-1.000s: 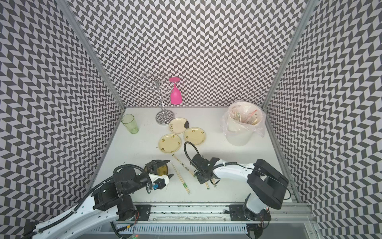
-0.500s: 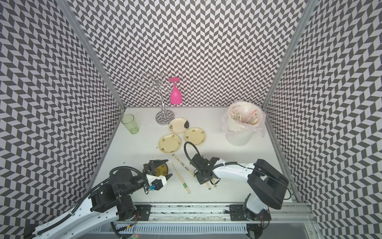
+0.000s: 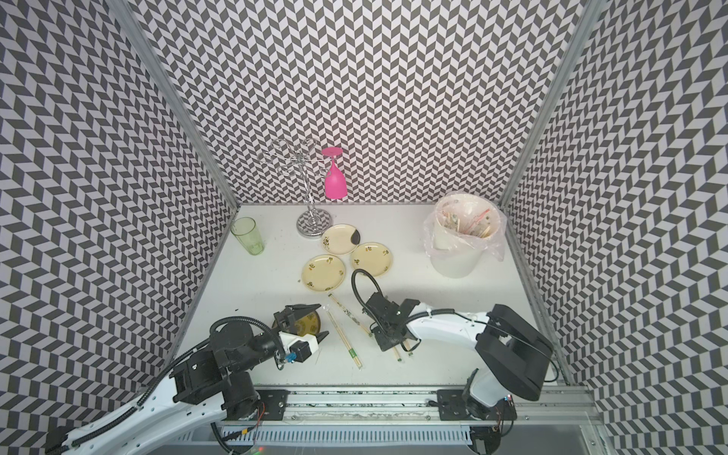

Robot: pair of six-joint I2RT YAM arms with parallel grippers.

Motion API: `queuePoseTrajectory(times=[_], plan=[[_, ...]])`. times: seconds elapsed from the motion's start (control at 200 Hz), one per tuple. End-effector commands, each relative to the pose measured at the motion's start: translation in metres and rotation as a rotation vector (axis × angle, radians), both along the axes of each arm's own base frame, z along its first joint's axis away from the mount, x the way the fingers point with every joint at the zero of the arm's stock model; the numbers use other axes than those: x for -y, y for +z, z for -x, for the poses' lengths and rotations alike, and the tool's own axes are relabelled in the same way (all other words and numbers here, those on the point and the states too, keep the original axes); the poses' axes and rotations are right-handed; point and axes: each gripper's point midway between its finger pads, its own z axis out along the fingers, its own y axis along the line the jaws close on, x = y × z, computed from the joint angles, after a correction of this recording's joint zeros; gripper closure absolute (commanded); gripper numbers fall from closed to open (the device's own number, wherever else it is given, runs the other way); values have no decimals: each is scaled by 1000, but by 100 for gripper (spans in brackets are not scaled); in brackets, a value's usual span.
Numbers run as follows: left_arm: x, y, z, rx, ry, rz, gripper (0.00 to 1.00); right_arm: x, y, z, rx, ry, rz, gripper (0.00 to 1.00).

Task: Remove the packaging of disposable chopsticks
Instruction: Pick up the disposable chopsticks from the center of the board.

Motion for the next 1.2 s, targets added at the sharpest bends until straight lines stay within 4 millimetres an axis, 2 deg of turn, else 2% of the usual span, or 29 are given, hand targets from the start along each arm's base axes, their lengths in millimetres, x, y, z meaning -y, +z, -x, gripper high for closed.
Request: queuePoseTrajectory(times=[0.0, 0.105, 0.185, 0.205, 0.285, 0.36, 0.426, 0.481, 0.551, 0.596, 0.631, 0.766, 0.901, 1.001, 1.116, 1.197], plan=[[2, 2, -2, 11, 1, 3, 28, -10, 29, -13, 76, -3, -66, 100], [4, 12, -7, 0, 26, 33, 28, -16, 54, -20, 152, 13, -133, 100], [7, 31, -10, -31, 42, 104, 29, -24, 83, -26, 238, 36, -232, 100], [12, 29, -14, -62, 49, 106, 29, -27, 92, -27, 262, 46, -265, 100], [20, 53, -19, -144, 56, 215, 30, -39, 136, -30, 375, 82, -422, 100], [27, 82, -27, -241, 59, 337, 30, -51, 188, -27, 499, 160, -603, 100], [28, 108, -43, -343, 100, 467, 28, -57, 236, -18, 617, 241, -756, 100], [28, 126, -59, -442, 131, 555, 27, -55, 275, -8, 723, 292, -880, 100], [30, 141, -73, -567, 110, 624, 27, -48, 314, 7, 836, 334, -1029, 100], [34, 152, -71, -627, 27, 642, 27, -45, 334, 20, 893, 393, -1105, 100], [39, 160, -61, -660, -84, 637, 27, -44, 346, 28, 921, 434, -1148, 100], [45, 186, -6, -688, -472, 602, 26, -48, 374, 64, 943, 646, -1264, 100], [47, 196, 22, -735, -658, 535, 32, -52, 386, 88, 914, 784, -1340, 100], [48, 201, 29, -764, -711, 520, 34, -56, 389, 93, 884, 825, -1359, 100], [46, 201, 53, -775, -819, 451, 33, -60, 389, 93, 873, 832, -1375, 100], [47, 203, 62, -764, -849, 435, 33, -65, 387, 89, 854, 824, -1378, 100]])
